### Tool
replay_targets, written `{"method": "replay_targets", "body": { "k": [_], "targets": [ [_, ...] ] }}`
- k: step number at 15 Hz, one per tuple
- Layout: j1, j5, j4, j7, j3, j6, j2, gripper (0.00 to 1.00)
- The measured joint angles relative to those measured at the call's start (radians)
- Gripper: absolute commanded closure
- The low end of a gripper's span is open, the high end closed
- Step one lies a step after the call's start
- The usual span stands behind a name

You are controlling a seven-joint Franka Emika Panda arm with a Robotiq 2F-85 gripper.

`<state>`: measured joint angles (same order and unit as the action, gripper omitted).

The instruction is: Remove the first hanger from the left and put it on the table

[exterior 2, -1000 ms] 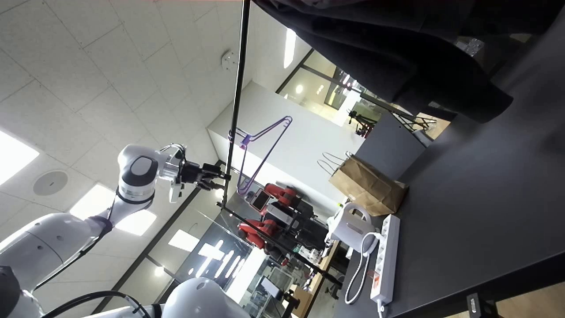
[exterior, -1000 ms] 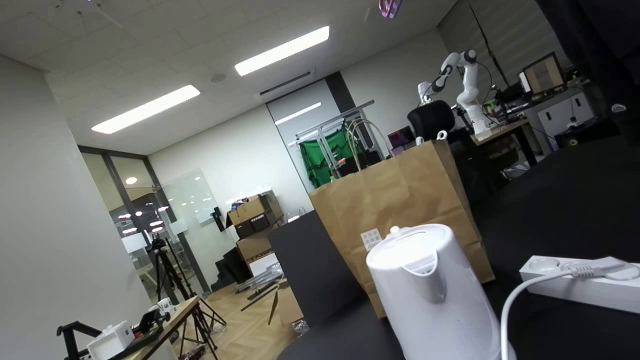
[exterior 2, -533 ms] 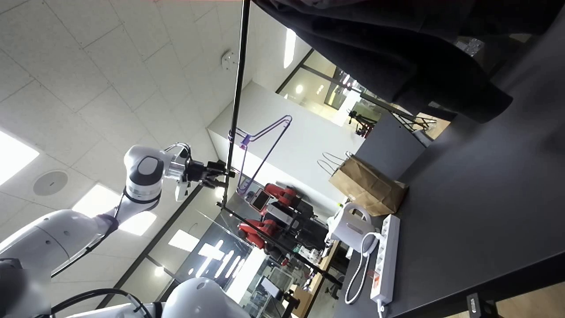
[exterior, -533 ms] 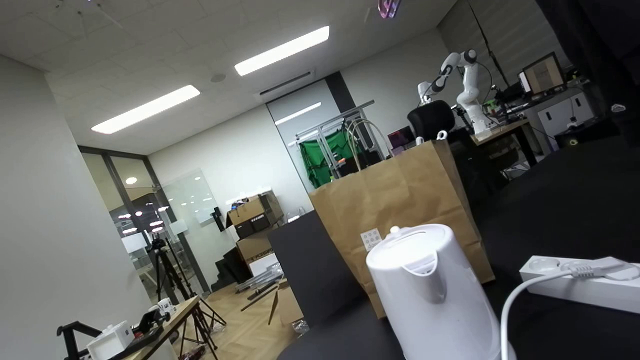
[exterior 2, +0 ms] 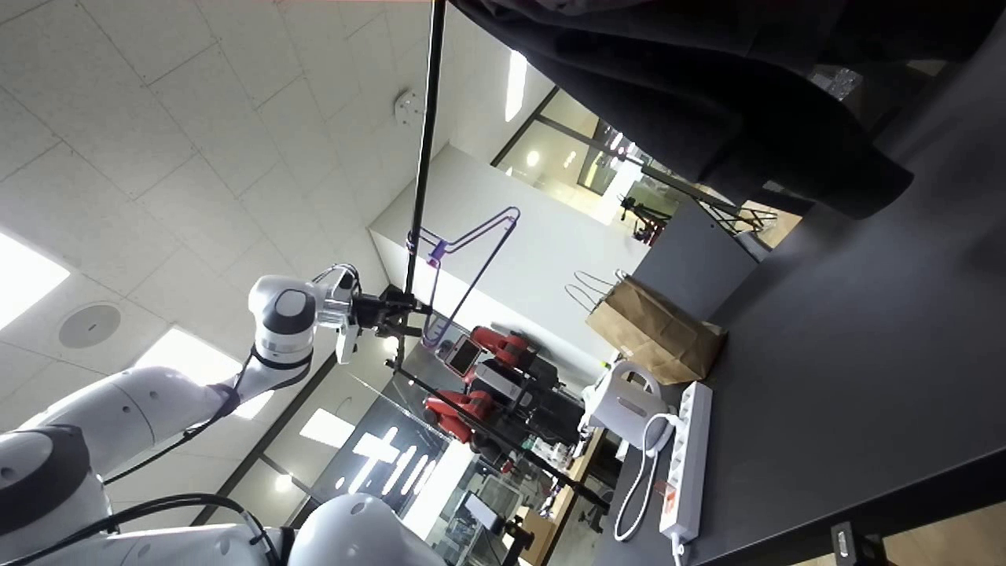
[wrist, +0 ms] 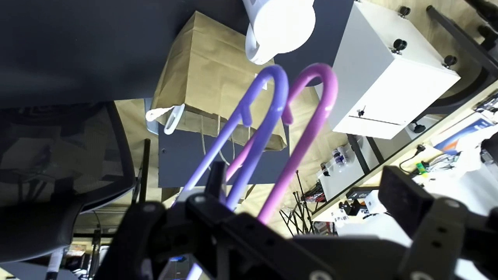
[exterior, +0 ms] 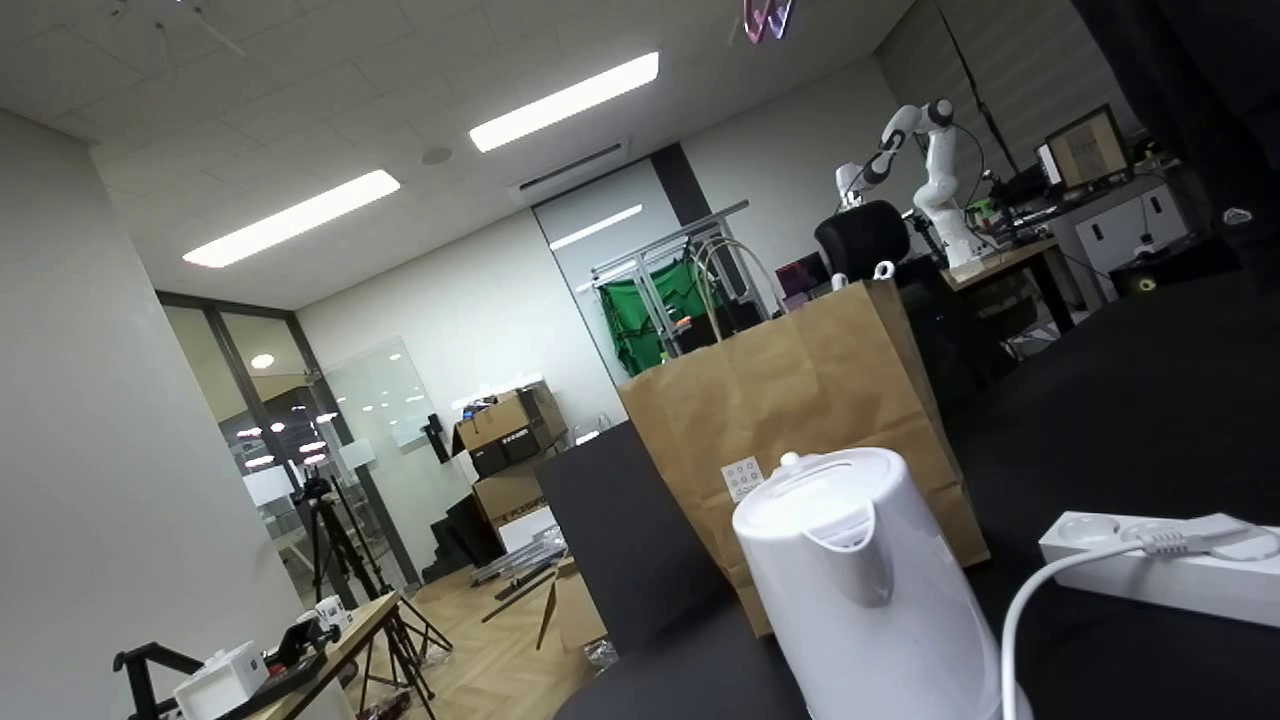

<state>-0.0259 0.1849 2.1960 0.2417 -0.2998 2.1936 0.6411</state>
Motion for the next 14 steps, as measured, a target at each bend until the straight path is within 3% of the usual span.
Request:
{"method": "replay_targets", "body": {
  "k": [9,14],
  "targets": [
    [0.000,-0.172,-0.101,0.050,-0.037,-0.038,-0.063,0.00],
    [-0.004,-0.192,-0.142,0.055,-0.037,-0.066,-0.079,0.00]
  ]
}}
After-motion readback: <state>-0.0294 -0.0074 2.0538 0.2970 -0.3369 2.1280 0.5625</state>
